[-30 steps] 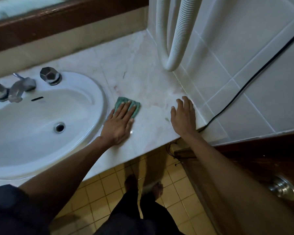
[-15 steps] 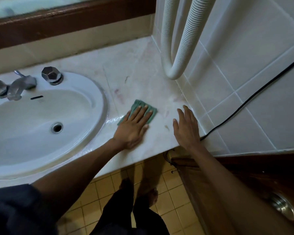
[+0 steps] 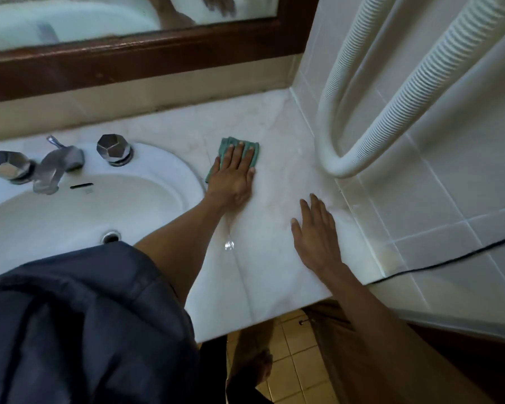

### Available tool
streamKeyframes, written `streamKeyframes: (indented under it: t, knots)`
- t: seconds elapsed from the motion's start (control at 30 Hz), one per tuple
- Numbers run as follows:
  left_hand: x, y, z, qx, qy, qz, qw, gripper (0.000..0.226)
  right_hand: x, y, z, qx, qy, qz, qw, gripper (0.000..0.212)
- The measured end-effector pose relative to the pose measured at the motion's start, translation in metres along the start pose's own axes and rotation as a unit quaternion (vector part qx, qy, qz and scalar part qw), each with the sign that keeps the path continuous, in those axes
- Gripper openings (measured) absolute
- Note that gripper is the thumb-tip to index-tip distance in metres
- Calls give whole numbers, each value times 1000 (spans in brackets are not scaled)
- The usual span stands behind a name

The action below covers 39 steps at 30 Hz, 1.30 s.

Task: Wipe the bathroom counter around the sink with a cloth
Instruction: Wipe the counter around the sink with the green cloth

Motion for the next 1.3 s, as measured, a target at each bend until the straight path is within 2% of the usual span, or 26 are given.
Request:
streamKeyframes:
  t: [0.2,0.33,0.5,0.57,0.7,0.83,1.0,1.13,1.3]
  knots:
    - [-34,-30,-38,-6,-11,-22,1000,62,-53,-8,-25,24,24,-3,999,56]
    - [-56,-59,-81,-4,-13,-46,999,62,-94,-16,-44,10,40,-16,999,60]
    - [-61,-77,-123,-18,-44,-38,998,62,-150,-29,-60,-14,53,-5,998,60]
    - [-60,-74,-124,-14,-56,-26,998,61,-164,-29,-64,-21,64,7,998,59]
    - [-80,-62,-104,1,-81,-6,997,64,-166,-13,-75,-1,98,82,992,55]
    - [-135,-73,-66,-33,2,-16,999,64,-166,-8,-75,5,100,137,985,52]
    - [-183,-81,-30,-80,106,-54,990,65,-167,-13,-75,-36,102,130,986,52]
    - [-166,-81,-57,-97,154,-50,982,62,-167,-14,-72,-38,93,134,986,51]
    - [-125,-78,-106,-123,143,-13,982,59,-167,-12,-74,-32,105,141,984,51]
Point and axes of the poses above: each hand's wrist, its own x-axis away from the middle knuckle, its own y-axis out of the palm, z = x × y, the point moved 1 cm from there along -x, towards the middle knuckle, and after that the axes turned 13 degrees about -z, right-handed, at the moved point
